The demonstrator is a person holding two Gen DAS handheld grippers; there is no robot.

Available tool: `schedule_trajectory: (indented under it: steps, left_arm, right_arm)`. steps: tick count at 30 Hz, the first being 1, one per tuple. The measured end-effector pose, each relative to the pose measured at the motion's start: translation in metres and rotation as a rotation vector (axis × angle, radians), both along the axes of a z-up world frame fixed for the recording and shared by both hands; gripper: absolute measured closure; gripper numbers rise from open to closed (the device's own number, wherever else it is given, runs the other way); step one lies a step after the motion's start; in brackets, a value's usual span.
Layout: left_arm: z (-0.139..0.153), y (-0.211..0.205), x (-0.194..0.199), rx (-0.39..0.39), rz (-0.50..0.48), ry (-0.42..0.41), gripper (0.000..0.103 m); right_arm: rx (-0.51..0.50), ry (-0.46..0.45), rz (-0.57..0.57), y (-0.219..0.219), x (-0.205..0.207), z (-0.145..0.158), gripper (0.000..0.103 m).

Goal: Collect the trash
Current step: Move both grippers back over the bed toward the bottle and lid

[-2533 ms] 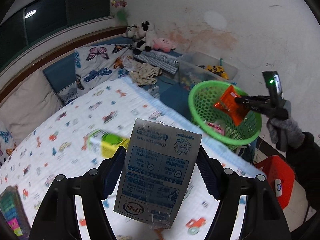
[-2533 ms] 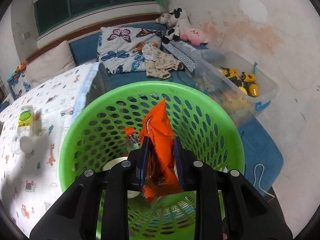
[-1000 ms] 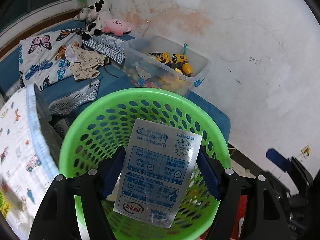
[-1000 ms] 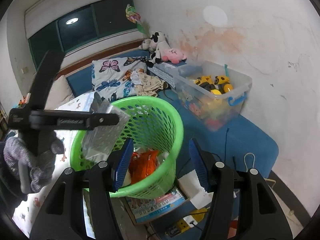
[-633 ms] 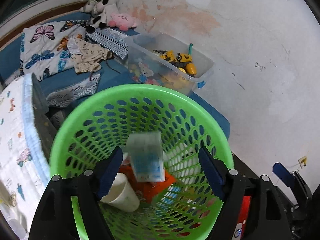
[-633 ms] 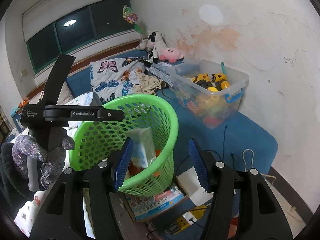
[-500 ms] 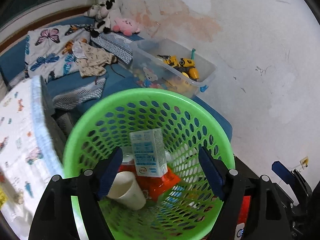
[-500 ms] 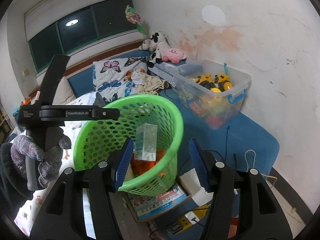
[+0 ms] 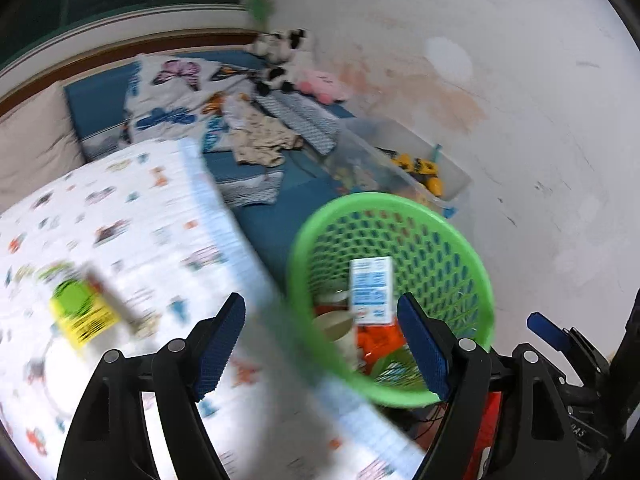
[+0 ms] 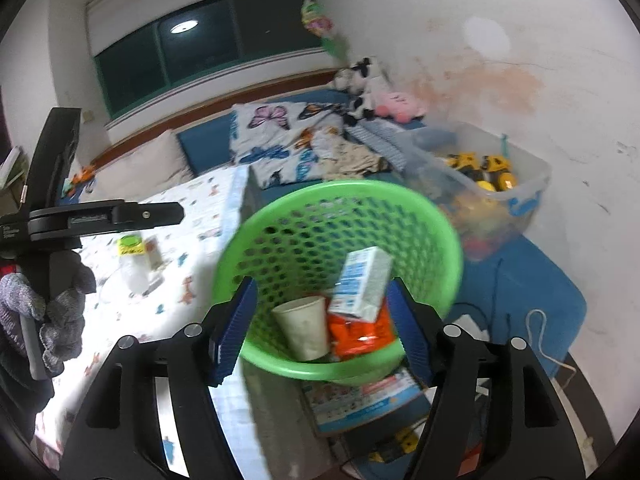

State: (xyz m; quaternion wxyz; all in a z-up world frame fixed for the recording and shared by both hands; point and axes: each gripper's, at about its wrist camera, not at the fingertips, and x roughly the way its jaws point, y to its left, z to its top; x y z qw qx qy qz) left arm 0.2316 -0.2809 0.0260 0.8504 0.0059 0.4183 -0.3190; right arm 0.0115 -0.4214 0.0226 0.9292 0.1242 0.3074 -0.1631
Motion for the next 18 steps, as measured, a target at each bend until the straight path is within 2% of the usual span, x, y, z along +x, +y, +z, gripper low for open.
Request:
schedule_trajectory:
  steps: [5, 9, 12, 18]
  left_arm:
    - [-0.001, 0.054, -0.004, 0.034, 0.082, -0.025, 0.027]
    - [-0.002, 0.095, -0.006, 0.059, 0.128, -0.042, 0.023]
    - [-0.005, 0.13, -0.006, 0.111, 0.154, -0.075, 0.021]
    - [-0.032, 0.175, 0.007, 0.21, 0.145, -0.038, 0.012]
  right_arm:
    - [-0.004, 0.016, 0.071, 0.026, 0.02, -0.001, 0.031]
    - [-0.001, 0.028, 0.13, 0.048, 0.037, -0.003, 0.031]
    - [-0.005, 0.03, 0.171, 0.063, 0.049, -0.002, 0.03]
    - [-0.011, 0.048, 0.24, 0.088, 0.071, -0.005, 0.029]
